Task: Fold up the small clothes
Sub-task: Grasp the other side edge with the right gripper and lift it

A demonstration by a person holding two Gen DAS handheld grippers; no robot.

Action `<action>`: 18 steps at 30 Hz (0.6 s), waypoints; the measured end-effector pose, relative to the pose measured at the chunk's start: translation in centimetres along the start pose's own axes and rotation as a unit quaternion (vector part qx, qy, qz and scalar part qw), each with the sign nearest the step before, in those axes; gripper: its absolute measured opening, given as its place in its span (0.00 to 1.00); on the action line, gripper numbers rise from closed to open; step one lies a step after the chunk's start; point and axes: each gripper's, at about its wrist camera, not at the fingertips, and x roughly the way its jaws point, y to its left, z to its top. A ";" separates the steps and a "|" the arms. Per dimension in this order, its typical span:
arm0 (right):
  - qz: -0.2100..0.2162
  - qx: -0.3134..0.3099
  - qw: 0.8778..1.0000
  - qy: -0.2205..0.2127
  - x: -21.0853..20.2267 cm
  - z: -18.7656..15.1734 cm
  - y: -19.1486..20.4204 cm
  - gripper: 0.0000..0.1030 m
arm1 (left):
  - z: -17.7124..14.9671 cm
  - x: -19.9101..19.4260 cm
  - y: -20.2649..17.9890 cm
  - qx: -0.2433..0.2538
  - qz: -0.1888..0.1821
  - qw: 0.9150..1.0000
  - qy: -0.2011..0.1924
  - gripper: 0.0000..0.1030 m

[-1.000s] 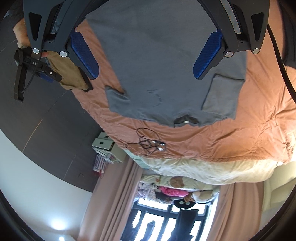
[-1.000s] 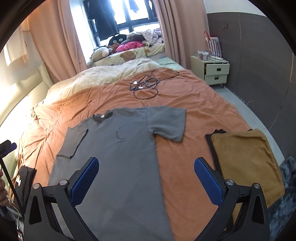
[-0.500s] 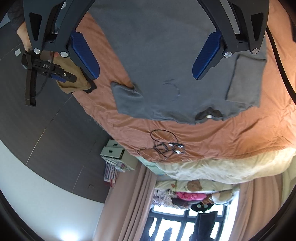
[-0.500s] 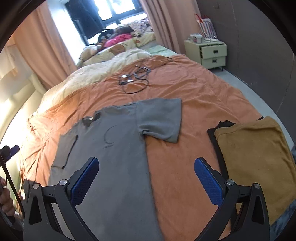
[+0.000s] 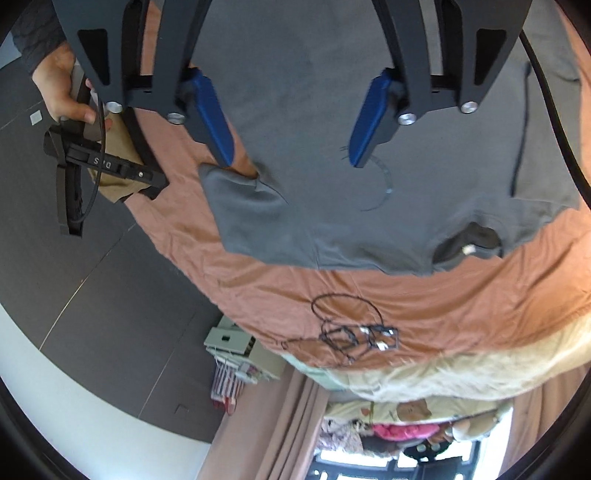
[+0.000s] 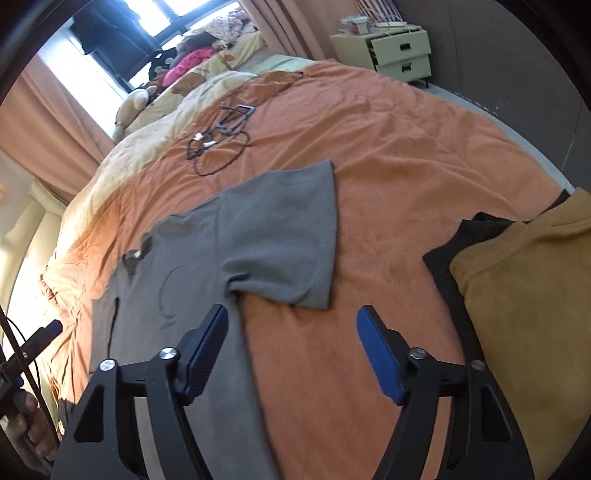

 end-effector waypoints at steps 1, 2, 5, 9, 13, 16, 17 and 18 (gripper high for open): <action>0.000 0.001 1.000 0.003 0.8 0.3 -0.3 0.52 | 0.1 0.8 0.1 -0.001 -0.001 1.000 0.005 0.57; -0.001 0.002 1.000 0.005 1.6 0.6 -0.6 0.52 | 0.3 1.7 0.3 -0.001 -0.002 1.000 0.009 0.56; 0.000 0.008 1.000 0.007 3.8 1.6 -1.4 0.50 | 0.8 4.4 0.5 0.006 -0.003 1.000 0.019 0.49; 0.007 0.017 1.000 0.012 6.3 2.3 -2.4 0.42 | 1.3 7.7 0.2 0.013 -0.009 0.999 0.038 0.38; 0.008 0.027 0.999 0.016 8.4 3.0 -3.3 0.38 | 1.8 10.5 0.0 0.020 -0.024 0.998 0.047 0.32; 0.010 0.038 0.999 0.019 9.5 3.3 -3.9 0.35 | 2.2 12.5 0.0 0.021 -0.028 0.998 0.054 0.25; 0.016 0.040 0.999 0.020 9.7 3.3 -4.0 0.33 | 2.3 13.2 0.1 0.020 -0.029 0.998 0.057 0.23; 0.023 0.042 0.999 0.019 10.0 3.4 -4.1 0.32 | 2.4 13.9 0.2 0.018 -0.032 0.997 0.061 0.20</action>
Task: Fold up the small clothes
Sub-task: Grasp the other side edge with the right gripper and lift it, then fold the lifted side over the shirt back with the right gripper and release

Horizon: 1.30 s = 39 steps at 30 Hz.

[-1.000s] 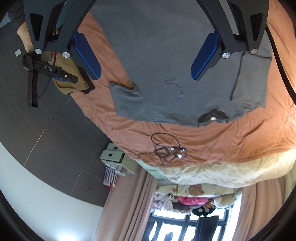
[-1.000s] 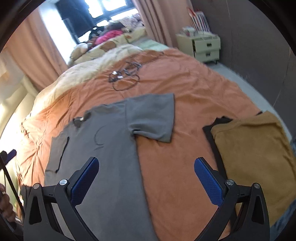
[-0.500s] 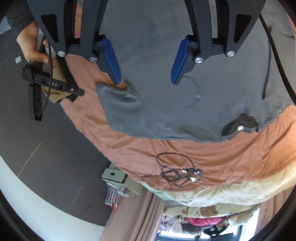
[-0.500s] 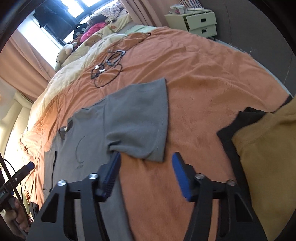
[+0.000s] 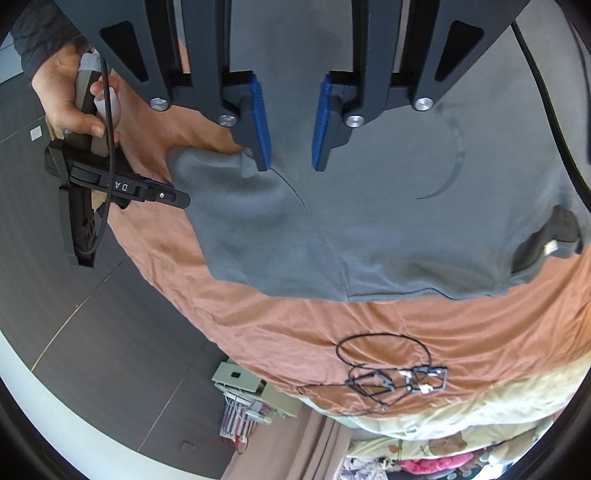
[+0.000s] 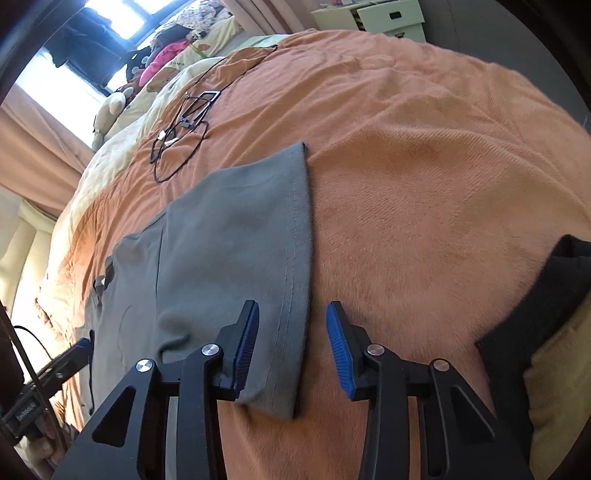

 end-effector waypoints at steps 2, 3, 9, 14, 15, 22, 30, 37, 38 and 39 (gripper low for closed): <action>0.005 0.002 1.000 -0.001 0.6 0.2 -0.1 0.28 | 0.3 1.1 0.1 -0.001 -0.004 1.000 0.004 0.17; 0.007 0.004 1.000 -0.001 0.8 0.3 -0.1 0.28 | 0.4 1.7 0.1 -0.001 -0.004 1.000 0.006 0.16; 0.018 0.015 1.000 -0.001 2.3 1.6 -0.7 0.11 | 0.1 5.1 -0.2 -0.003 -0.010 0.999 0.030 0.12; 0.025 -0.011 0.999 -0.021 1.1 2.5 0.4 0.01 | -1.0 7.0 -0.1 0.002 -0.006 0.999 0.048 0.11; 0.027 -0.018 0.999 -0.029 0.4 2.7 0.9 0.01 | -1.2 7.2 0.1 0.000 -0.007 0.999 0.050 0.11; 0.038 -0.057 0.997 -0.042 -2.0 2.5 4.2 0.01 | -0.8 7.6 0.9 -0.038 -0.030 0.998 0.046 0.11; 0.060 -0.090 0.993 -0.046 -4.4 2.0 8.0 0.01 | -0.8 8.1 0.3 -0.062 -0.061 0.995 0.048 0.11; 0.065 -0.101 0.992 -0.037 -4.5 1.7 9.6 0.01 | -1.9 7.4 -0.4 -0.065 -0.105 0.990 0.072 0.11; 0.066 -0.102 0.992 -0.036 -4.5 1.7 9.9 0.01 | -1.9 7.1 -0.3 -0.065 -0.101 0.990 0.071 0.11; 0.067 -0.105 0.992 -0.034 -4.4 1.5 10.2 0.01 | -1.8 6.7 0.1 -0.068 -0.102 0.990 0.071 0.11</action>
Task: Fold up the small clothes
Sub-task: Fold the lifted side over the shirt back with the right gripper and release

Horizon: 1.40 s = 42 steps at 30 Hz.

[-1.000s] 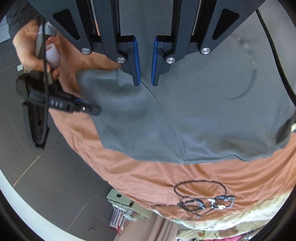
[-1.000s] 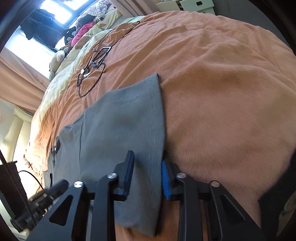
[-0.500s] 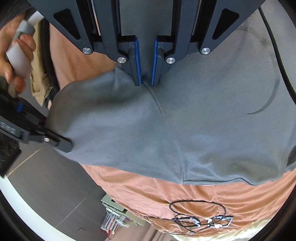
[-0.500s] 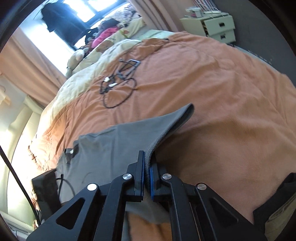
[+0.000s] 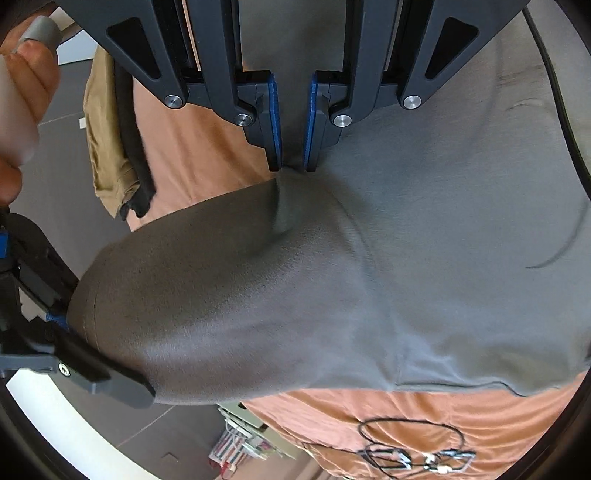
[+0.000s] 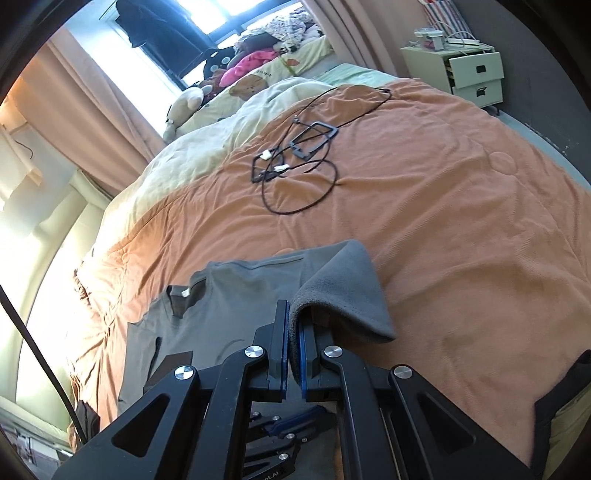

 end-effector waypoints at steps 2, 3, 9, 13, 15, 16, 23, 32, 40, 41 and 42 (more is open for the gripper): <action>0.005 -0.003 1.000 0.003 0.1 0.0 0.7 0.01 | 0.2 -1.2 0.8 -0.009 0.000 1.000 -0.005 0.11; 0.008 -0.005 1.000 0.005 0.2 -0.1 0.9 0.01 | 0.3 -2.2 1.2 -0.013 0.006 1.000 -0.011 0.11; 0.020 -0.013 0.999 0.026 1.5 -0.9 2.7 0.01 | 0.8 -6.9 3.5 -0.032 0.041 0.998 -0.039 0.11; 0.032 -0.022 0.999 0.038 2.6 -1.5 4.2 0.01 | 0.7 -9.3 4.2 -0.041 0.067 0.995 -0.054 0.11; 0.038 -0.029 0.998 0.044 3.5 -1.8 5.0 0.01 | 0.7 -10.4 4.7 -0.047 0.078 0.994 -0.060 0.11; 0.040 -0.028 0.998 0.047 3.8 -1.9 5.1 0.01 | 0.7 -10.9 4.7 -0.048 0.082 0.993 -0.064 0.11; 0.071 -0.008 0.995 0.070 7.2 -3.4 6.0 0.02 | 0.1 -14.1 5.7 -0.045 0.117 0.990 -0.071 0.12; 0.059 0.019 0.995 0.078 8.9 -4.2 4.7 0.76 | 0.1 -15.7 6.9 -0.047 0.151 0.984 -0.078 0.54; 0.001 0.024 0.998 0.065 8.4 -3.9 1.5 0.76 | 0.2 -12.9 5.5 -0.018 0.147 0.986 -0.074 0.56; -0.003 0.025 0.998 0.063 8.3 -4.2 1.3 0.76 | 0.2 -12.1 5.4 -0.014 0.146 0.987 -0.067 0.56; -0.008 0.026 0.998 0.062 8.3 -4.4 1.2 0.74 | 0.2 -11.5 5.3 -0.011 0.145 0.987 -0.062 0.56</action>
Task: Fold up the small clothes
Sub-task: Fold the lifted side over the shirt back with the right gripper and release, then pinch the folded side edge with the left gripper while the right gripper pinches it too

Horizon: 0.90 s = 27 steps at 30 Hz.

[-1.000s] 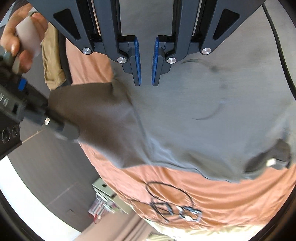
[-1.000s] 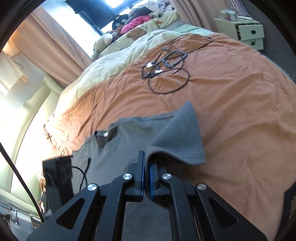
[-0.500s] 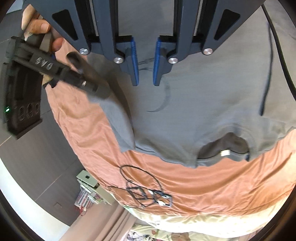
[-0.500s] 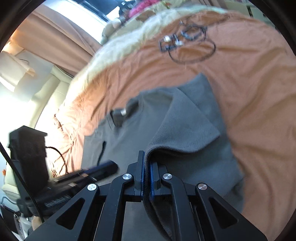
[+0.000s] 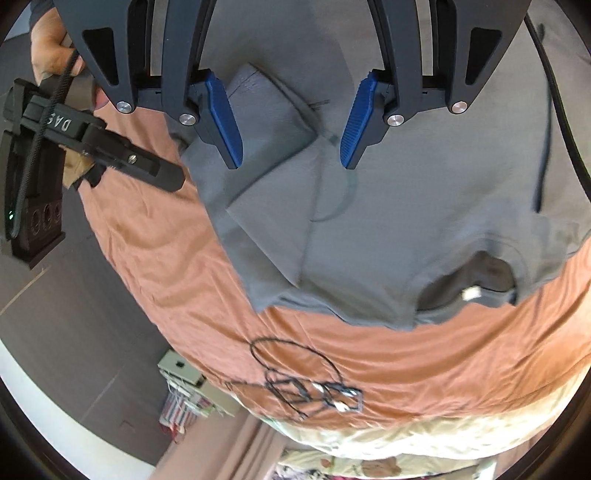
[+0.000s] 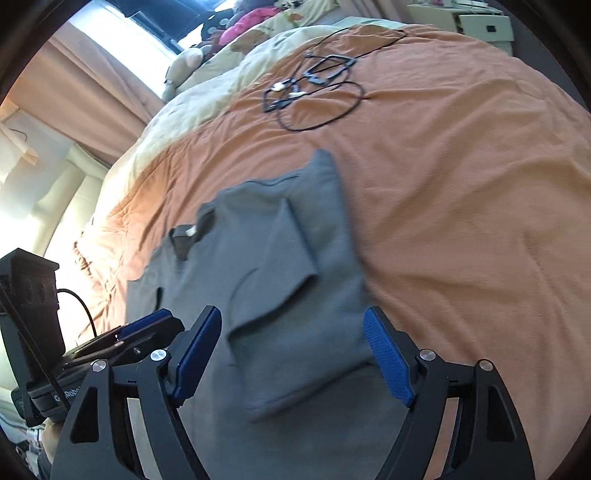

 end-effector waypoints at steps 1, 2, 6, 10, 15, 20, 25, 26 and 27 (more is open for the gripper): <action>-0.005 0.003 1.000 0.000 0.1 0.0 -0.4 0.66 | -0.1 0.6 -0.2 0.003 -0.001 1.000 0.005 0.56; -0.010 0.008 1.000 0.003 0.3 0.0 -0.6 0.56 | -0.3 1.2 -0.3 0.005 -0.002 1.000 0.010 0.56; -0.034 0.009 0.999 0.009 0.2 -0.6 -1.6 0.49 | -1.0 3.8 -0.8 0.024 0.020 0.999 0.026 0.56; -0.039 0.000 0.999 0.025 0.7 -1.2 -1.5 0.41 | -1.3 5.7 -0.4 0.040 0.075 0.996 0.037 0.30; -0.048 -0.010 0.998 0.035 1.3 -1.0 -1.6 0.37 | -1.5 4.7 1.0 0.028 0.057 0.998 0.018 0.04; -0.035 -0.006 0.999 0.024 0.8 -0.8 -1.0 0.37 | -1.6 3.3 1.9 0.015 0.060 0.998 0.017 0.04; -0.041 -0.028 0.998 0.026 1.0 -1.2 -0.6 0.37 | -1.8 2.9 3.5 -0.013 0.061 0.998 0.032 0.04; -0.042 -0.031 0.998 0.029 1.3 -1.2 -0.5 0.37 | -2.0 2.9 3.7 -0.016 0.054 0.998 0.036 0.04; -0.044 -0.034 0.998 0.033 1.5 -1.3 -0.4 0.37 | -2.1 3.0 3.7 -0.016 0.054 0.998 0.038 0.04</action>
